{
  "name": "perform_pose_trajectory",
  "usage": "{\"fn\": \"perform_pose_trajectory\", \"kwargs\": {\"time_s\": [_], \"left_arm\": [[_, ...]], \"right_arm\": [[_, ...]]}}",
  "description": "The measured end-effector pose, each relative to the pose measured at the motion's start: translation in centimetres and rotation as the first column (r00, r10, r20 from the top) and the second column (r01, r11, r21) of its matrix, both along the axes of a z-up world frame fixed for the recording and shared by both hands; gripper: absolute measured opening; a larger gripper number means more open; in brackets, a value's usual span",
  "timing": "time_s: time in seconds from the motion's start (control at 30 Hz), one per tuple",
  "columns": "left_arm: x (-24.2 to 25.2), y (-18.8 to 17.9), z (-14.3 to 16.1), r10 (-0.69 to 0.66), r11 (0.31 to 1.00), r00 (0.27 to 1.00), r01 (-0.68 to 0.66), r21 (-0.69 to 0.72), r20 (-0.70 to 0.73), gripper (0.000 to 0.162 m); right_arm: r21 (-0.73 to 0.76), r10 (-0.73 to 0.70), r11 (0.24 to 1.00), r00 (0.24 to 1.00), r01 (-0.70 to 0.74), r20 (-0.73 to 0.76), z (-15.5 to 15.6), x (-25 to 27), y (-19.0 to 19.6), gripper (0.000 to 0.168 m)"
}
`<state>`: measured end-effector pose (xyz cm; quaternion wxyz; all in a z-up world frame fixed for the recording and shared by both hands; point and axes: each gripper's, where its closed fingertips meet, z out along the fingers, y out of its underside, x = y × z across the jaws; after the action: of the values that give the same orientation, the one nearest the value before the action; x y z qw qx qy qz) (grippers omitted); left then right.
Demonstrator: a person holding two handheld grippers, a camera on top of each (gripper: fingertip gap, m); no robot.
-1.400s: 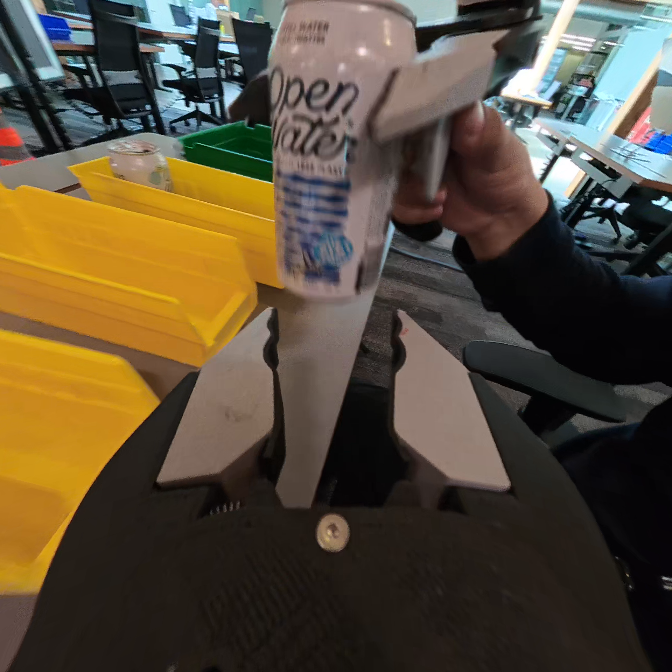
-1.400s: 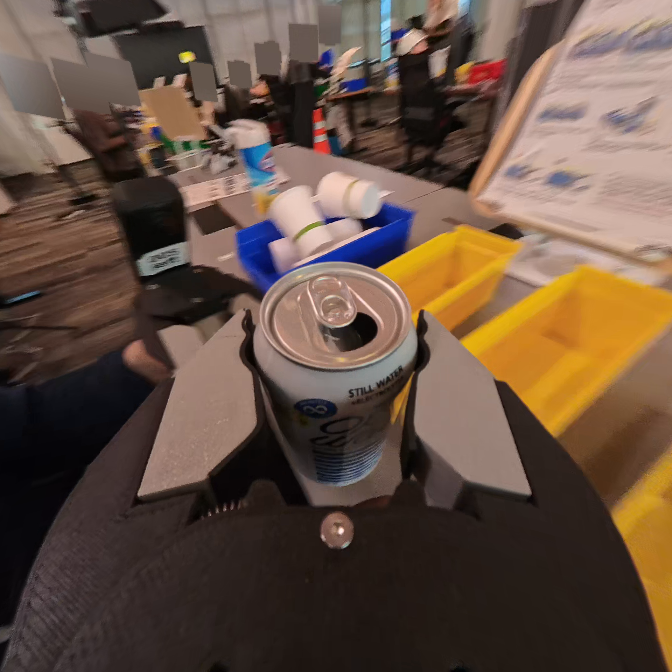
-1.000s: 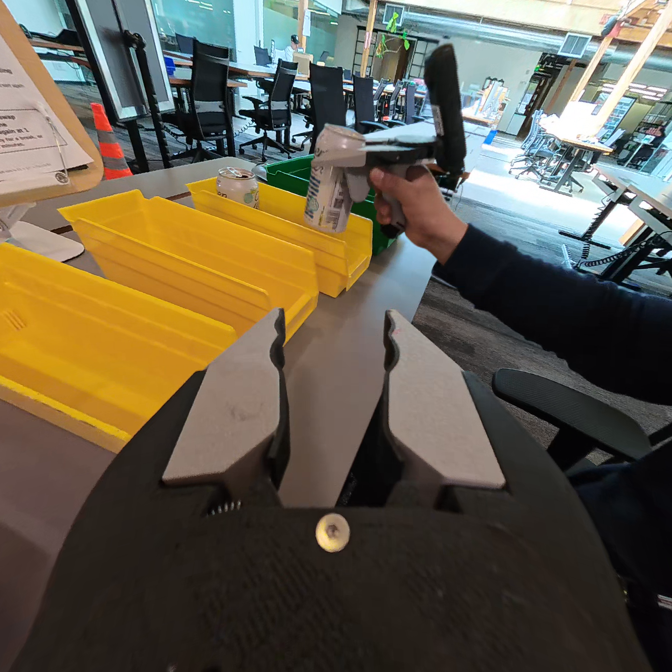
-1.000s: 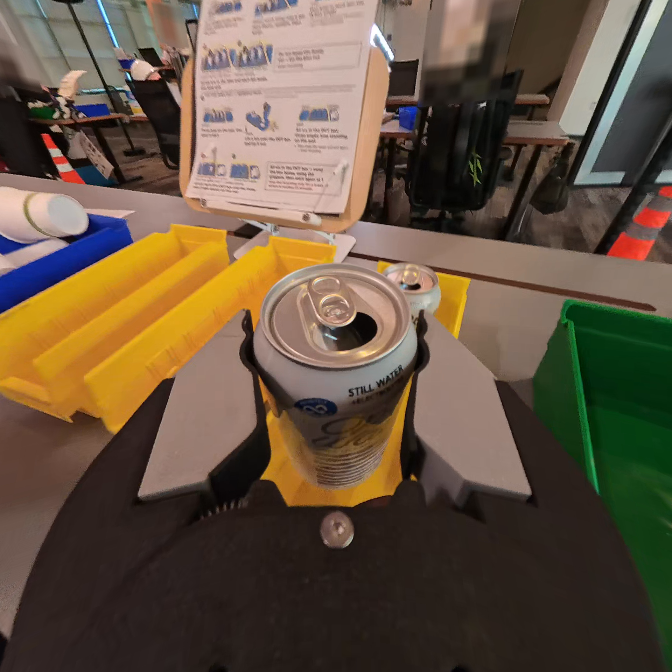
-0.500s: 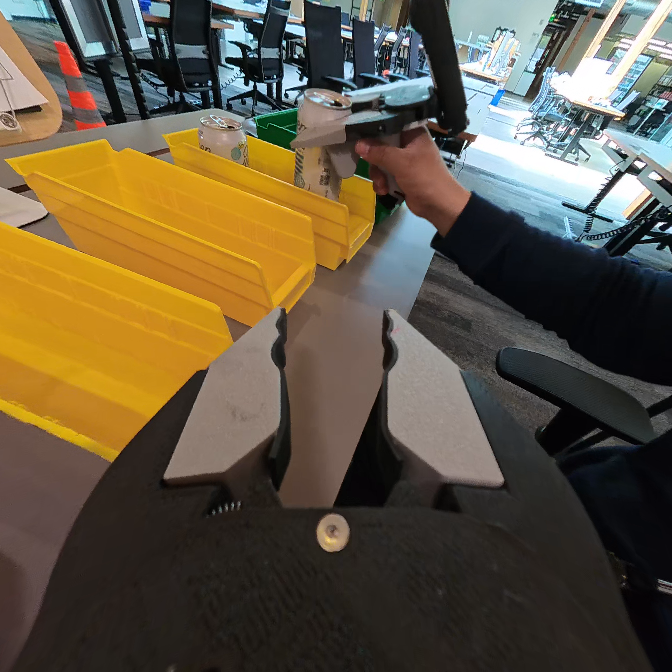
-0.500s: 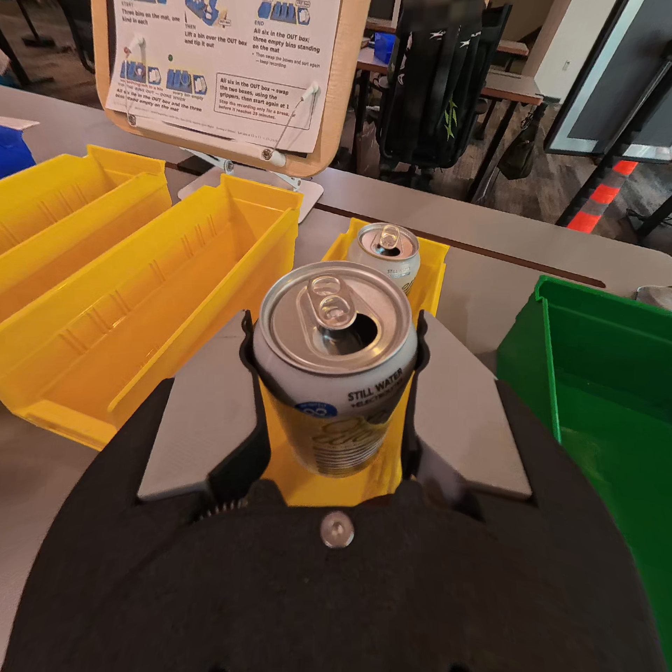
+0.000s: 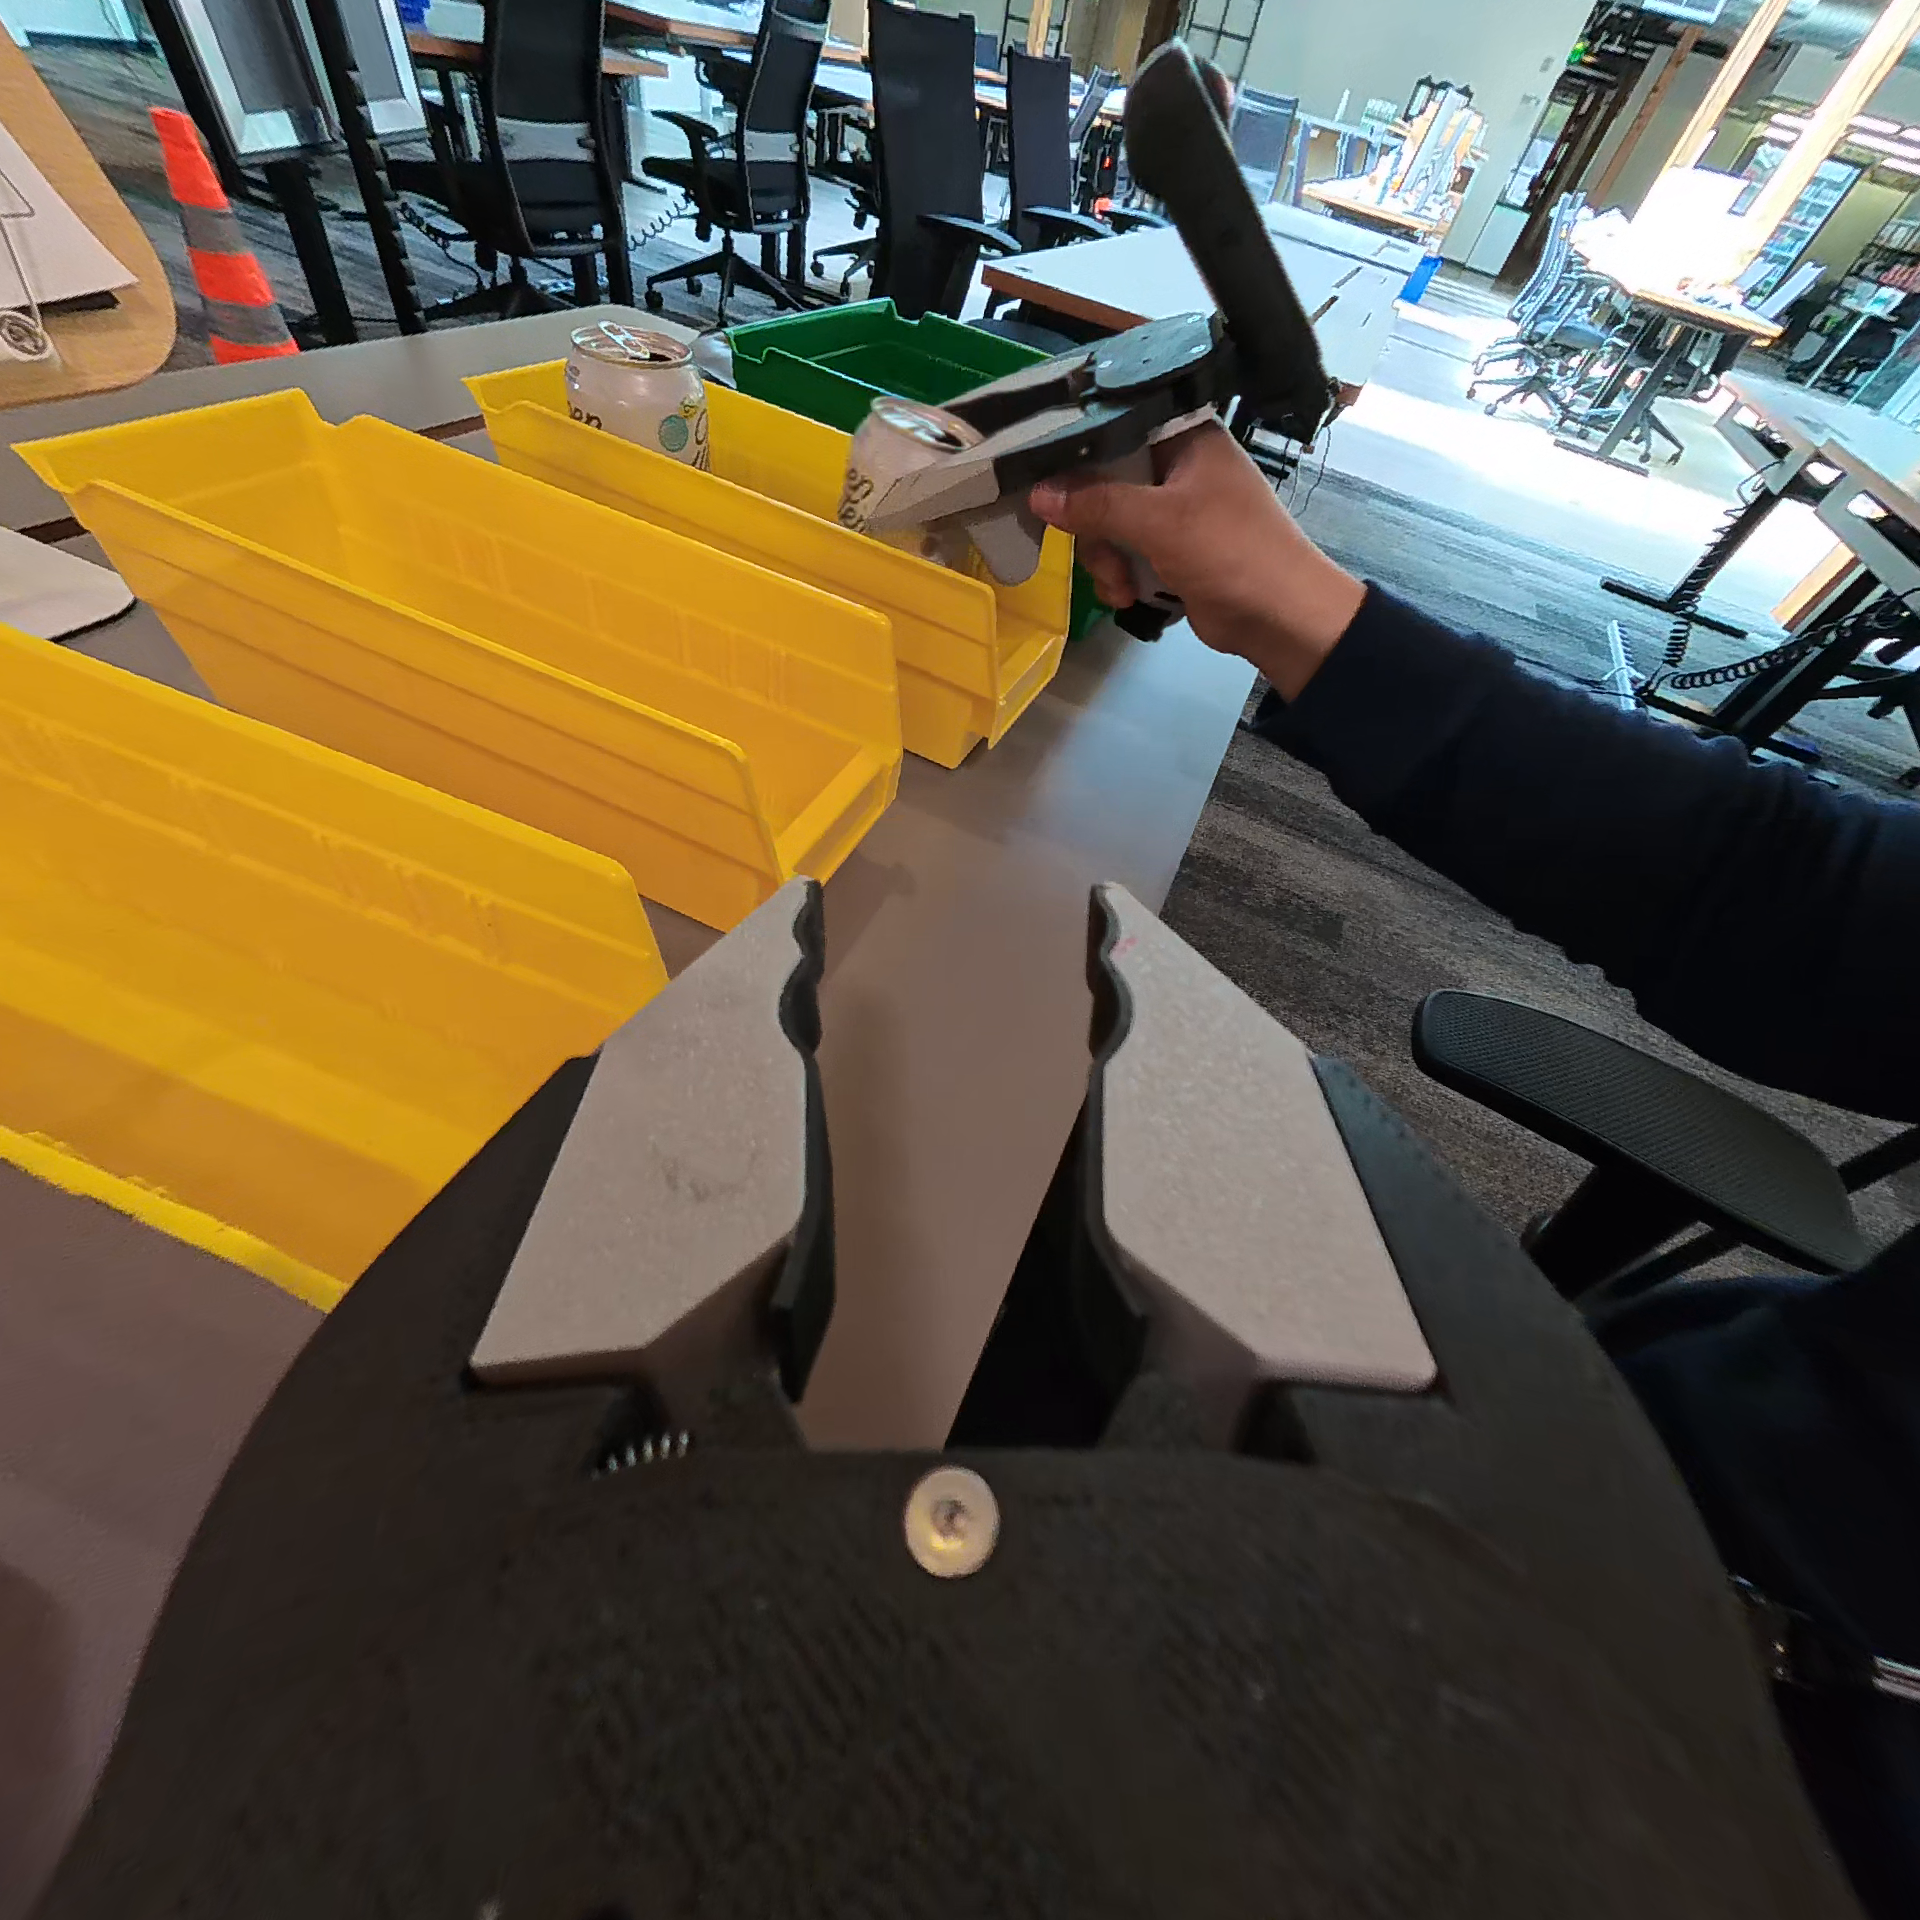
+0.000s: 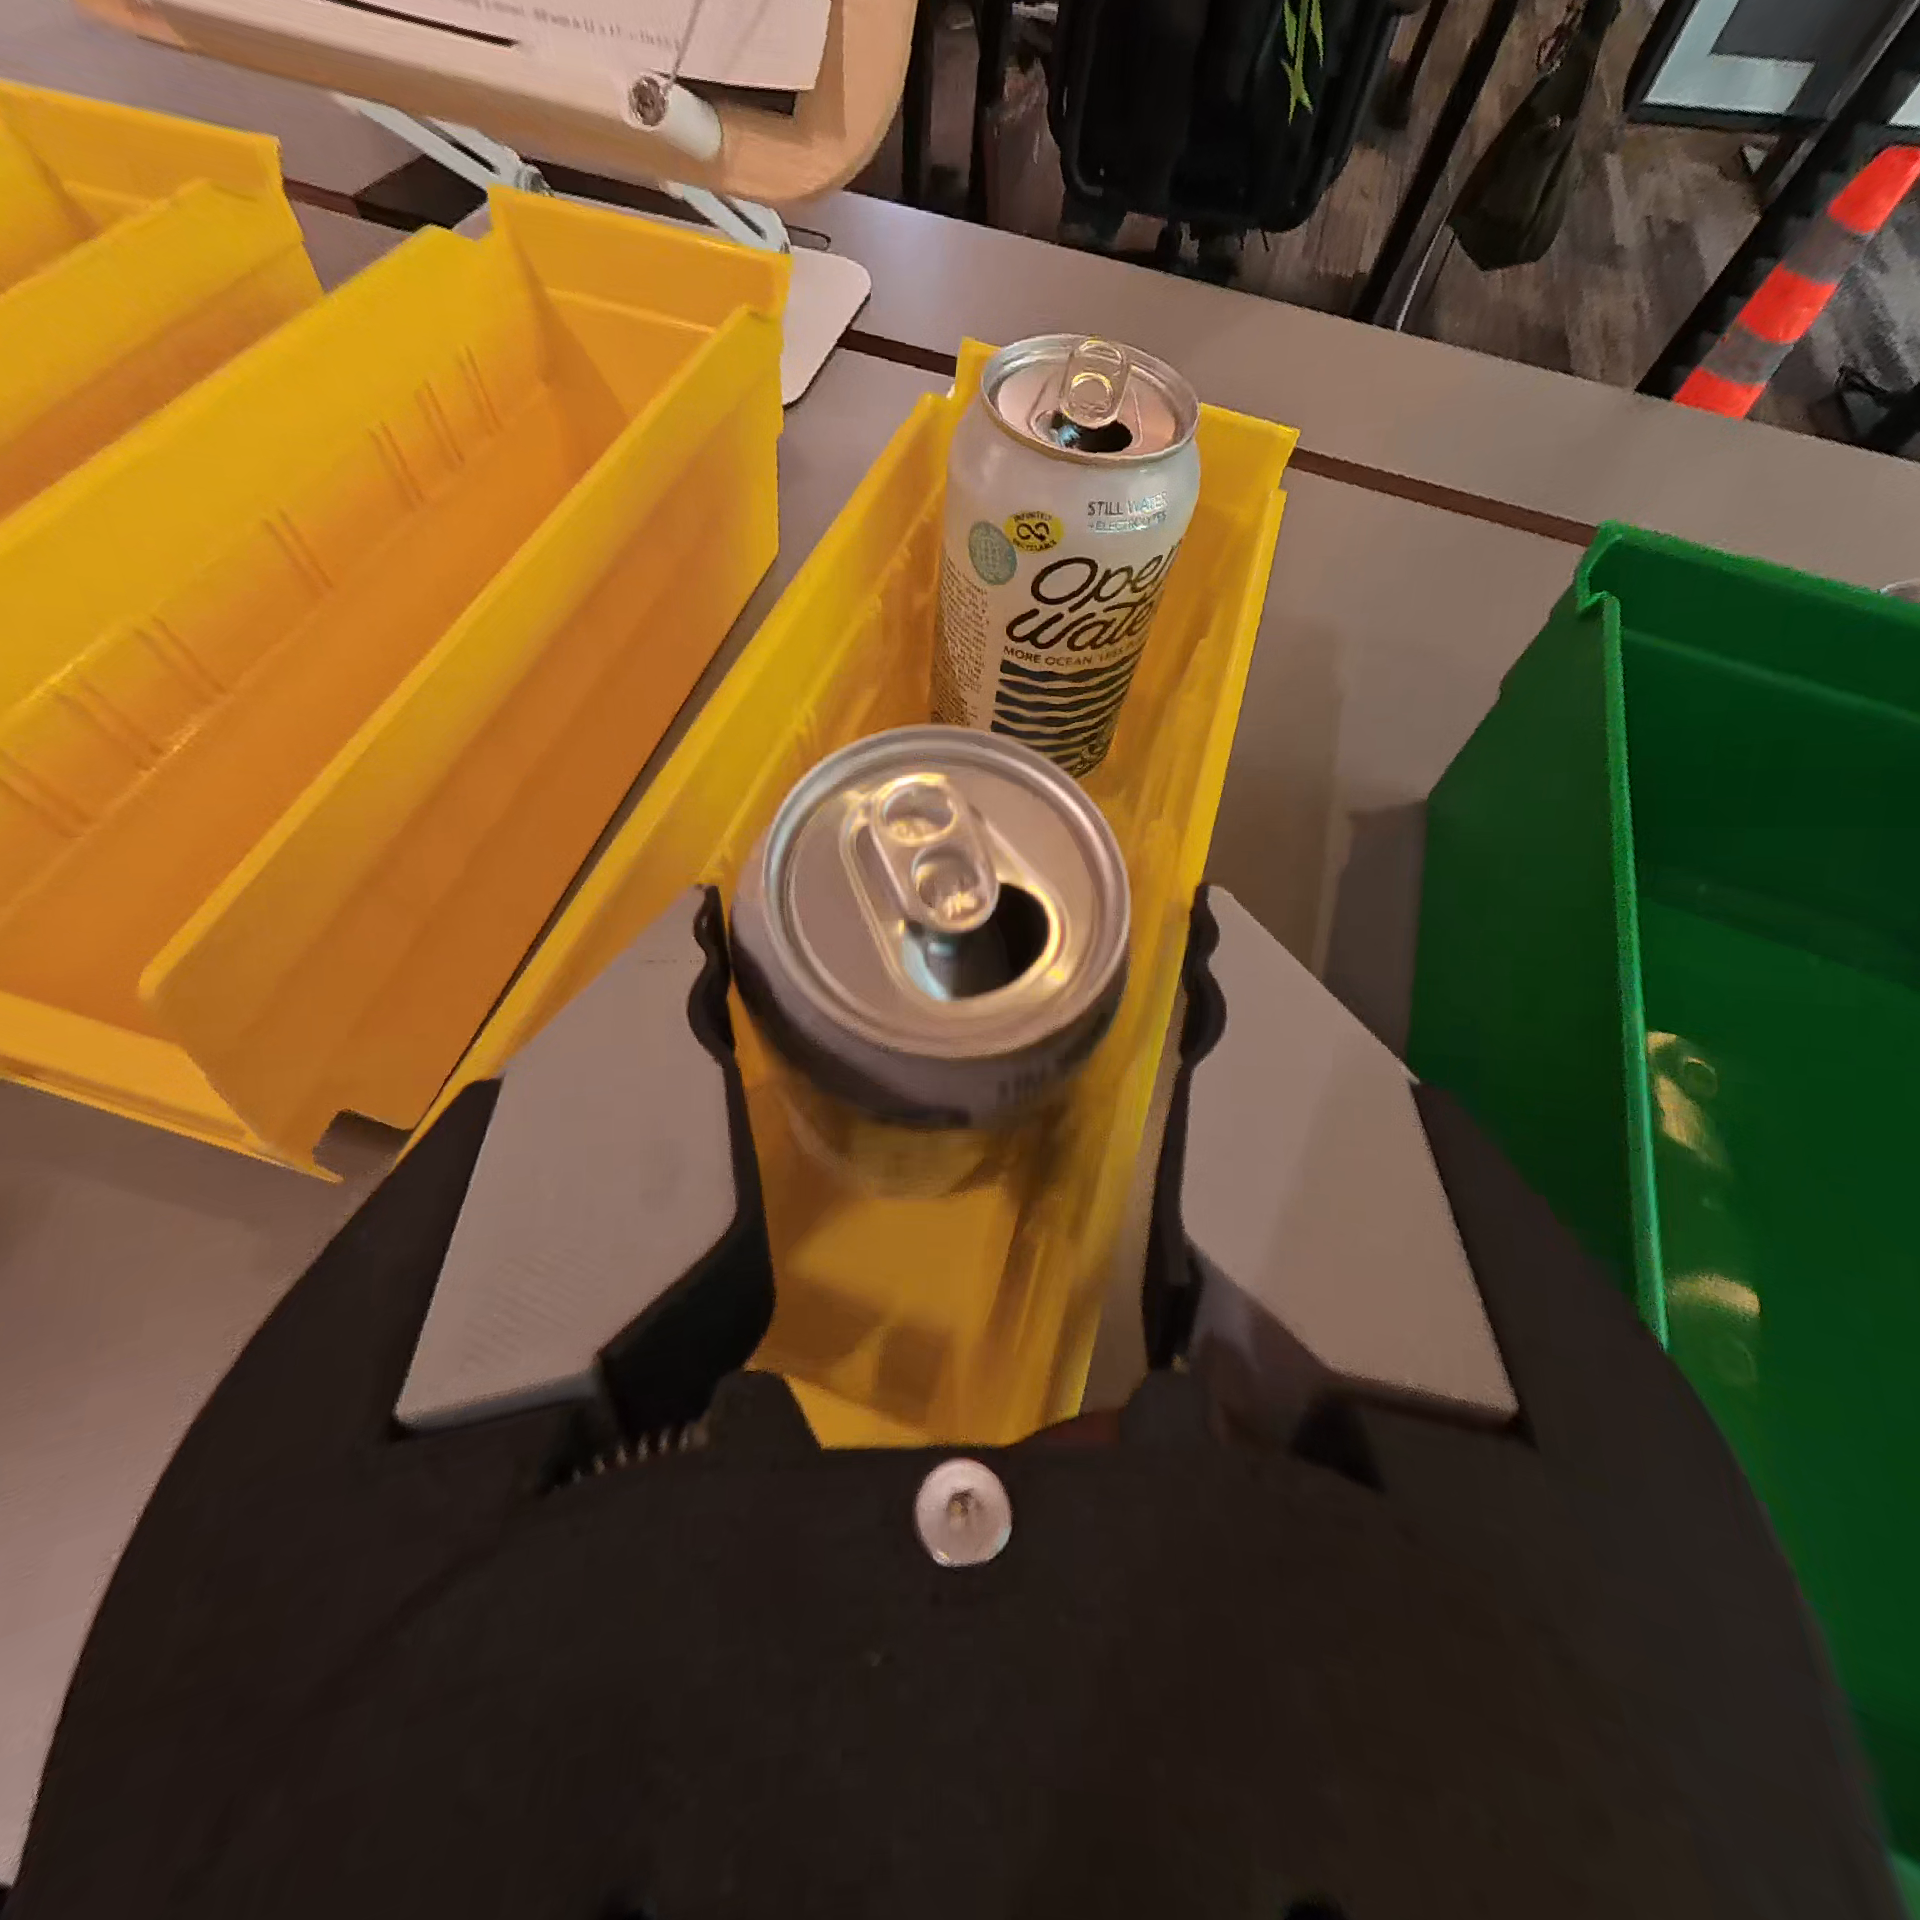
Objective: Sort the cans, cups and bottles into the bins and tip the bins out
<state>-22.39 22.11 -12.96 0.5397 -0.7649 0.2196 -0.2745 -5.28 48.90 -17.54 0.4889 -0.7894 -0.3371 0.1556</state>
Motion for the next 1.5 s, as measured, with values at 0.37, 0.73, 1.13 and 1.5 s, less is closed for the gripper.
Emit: {"fn": "perform_pose_trajectory", "kwargs": {"time_s": [0.37,0.73,1.13,1.5], "left_arm": [[0.2,0.0,-0.4,0.001,1.0,1.0,-0.001,-0.009,-0.018,0.048],[-12.7,-0.6,0.6,0.358,0.933,0.927,-0.36,-0.001,-0.109,0.057],[-29.0,-4.8,-1.5,0.708,0.694,0.702,-0.712,-0.108,-0.08,0.069],[-36.7,-2.0,0.8,0.718,0.656,0.669,-0.742,-0.134,-0.191,0.052]], "right_arm": [[0.001,-0.007,1.0,1.0,0.007,0.008,-0.2,0.5,-0.3,0.083],[0.114,0.024,0.993,0.989,-0.007,-0.148,3.7,2.0,-4.7,0.084],[0.18,0.298,0.952,0.873,-0.246,-0.386,9.8,-1.8,-10.9,0.08],[0.123,0.394,0.916,0.804,-0.381,-0.446,10.3,0.2,-12.6,0.073]]}}
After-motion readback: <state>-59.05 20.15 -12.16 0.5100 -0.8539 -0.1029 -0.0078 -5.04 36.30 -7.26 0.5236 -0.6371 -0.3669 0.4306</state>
